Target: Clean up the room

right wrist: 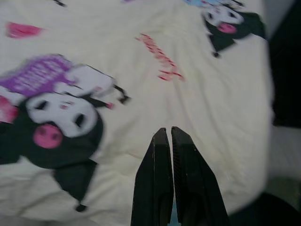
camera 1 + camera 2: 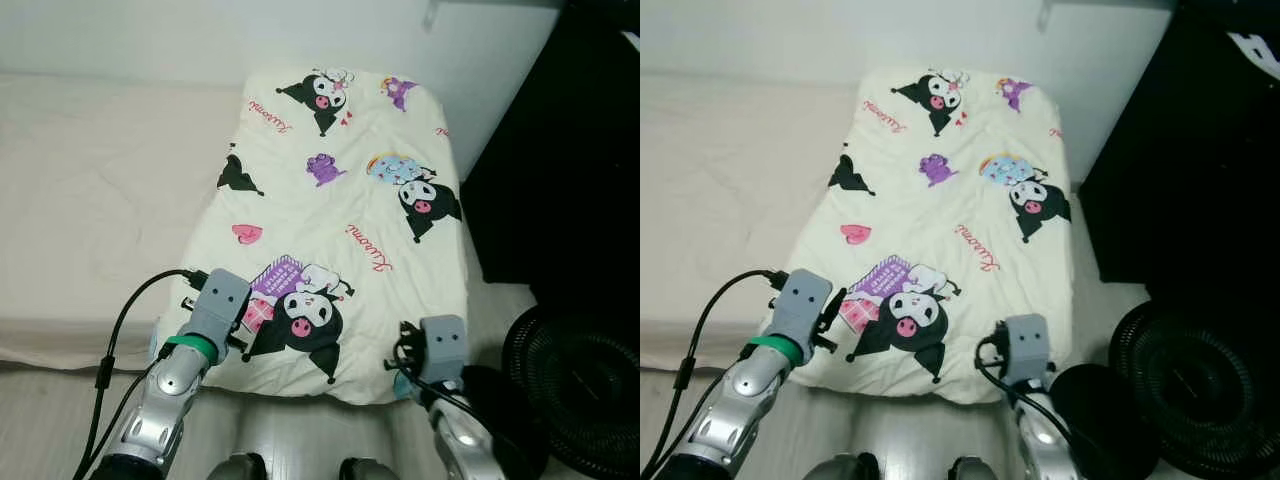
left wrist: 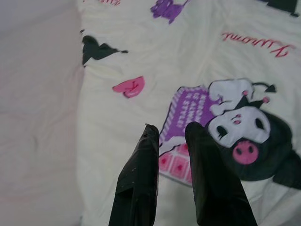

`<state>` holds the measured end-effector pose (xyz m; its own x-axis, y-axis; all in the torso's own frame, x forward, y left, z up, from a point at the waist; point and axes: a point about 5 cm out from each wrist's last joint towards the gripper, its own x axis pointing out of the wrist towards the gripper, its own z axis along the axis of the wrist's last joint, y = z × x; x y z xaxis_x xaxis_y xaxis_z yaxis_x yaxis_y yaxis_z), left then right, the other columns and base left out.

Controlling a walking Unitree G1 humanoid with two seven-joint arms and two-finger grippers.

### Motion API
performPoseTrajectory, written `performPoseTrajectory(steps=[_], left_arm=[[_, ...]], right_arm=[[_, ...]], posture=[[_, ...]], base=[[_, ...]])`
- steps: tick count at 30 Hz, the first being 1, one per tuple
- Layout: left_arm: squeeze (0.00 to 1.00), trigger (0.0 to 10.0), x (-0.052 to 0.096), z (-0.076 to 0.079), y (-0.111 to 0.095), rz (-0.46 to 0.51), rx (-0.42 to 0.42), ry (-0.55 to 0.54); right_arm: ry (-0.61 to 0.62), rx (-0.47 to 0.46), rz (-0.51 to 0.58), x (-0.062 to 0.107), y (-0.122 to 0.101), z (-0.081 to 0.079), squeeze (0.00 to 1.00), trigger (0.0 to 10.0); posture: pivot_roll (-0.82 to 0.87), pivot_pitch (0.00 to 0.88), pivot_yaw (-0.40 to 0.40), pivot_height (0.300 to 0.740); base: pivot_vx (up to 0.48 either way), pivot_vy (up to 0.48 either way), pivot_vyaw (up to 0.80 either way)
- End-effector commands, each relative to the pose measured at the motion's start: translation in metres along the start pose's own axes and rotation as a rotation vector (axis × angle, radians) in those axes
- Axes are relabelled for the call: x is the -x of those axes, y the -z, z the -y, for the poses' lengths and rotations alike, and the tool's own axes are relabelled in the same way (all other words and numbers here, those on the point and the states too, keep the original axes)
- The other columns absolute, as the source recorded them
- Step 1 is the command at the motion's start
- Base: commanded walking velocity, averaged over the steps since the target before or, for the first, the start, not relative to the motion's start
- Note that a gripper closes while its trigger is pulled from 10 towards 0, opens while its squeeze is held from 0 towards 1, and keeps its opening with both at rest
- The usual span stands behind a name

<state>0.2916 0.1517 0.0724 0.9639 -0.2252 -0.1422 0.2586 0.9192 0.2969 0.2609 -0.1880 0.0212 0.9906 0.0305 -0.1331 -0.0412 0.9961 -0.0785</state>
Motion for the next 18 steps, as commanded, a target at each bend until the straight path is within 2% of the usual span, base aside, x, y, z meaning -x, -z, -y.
performPoseTrajectory(steps=[1, 6, 13, 18], left_arm=[[0.00, 10.0, 0.005, 0.001, 0.007, -0.030, 0.002, 0.010], [0.00, 10.0, 0.010, 0.004, 0.010, -0.037, 0.003, 0.026], [0.00, 10.0, 0.011, 0.014, 0.008, -0.032, 0.010, 0.044], [0.00, 10.0, 0.016, 0.011, 0.009, -0.036, 0.007, 0.037]], right_arm=[[0.029, -0.006, -0.008, 0.005, 0.004, 0.006, 0.00, 10.0], [0.083, 0.013, 0.002, 0.010, 0.001, 0.026, 0.00, 10.0], [0.082, 0.045, 0.006, 0.010, -0.003, 0.037, 0.00, 10.0], [0.078, 0.045, 0.002, 0.008, -0.002, 0.035, 0.00, 10.0]], posture=[[-0.04, 0.164, 0.081, 0.740], [-0.05, 0.181, 0.071, 0.740], [-0.04, 0.184, 0.066, 0.740], [0.00, 0.185, 0.069, 0.740]], base=[[0.000, 0.000, 0.00], [0.000, 0.000, 0.00], [0.000, 0.000, 0.00], [0.000, 0.000, 0.00]])
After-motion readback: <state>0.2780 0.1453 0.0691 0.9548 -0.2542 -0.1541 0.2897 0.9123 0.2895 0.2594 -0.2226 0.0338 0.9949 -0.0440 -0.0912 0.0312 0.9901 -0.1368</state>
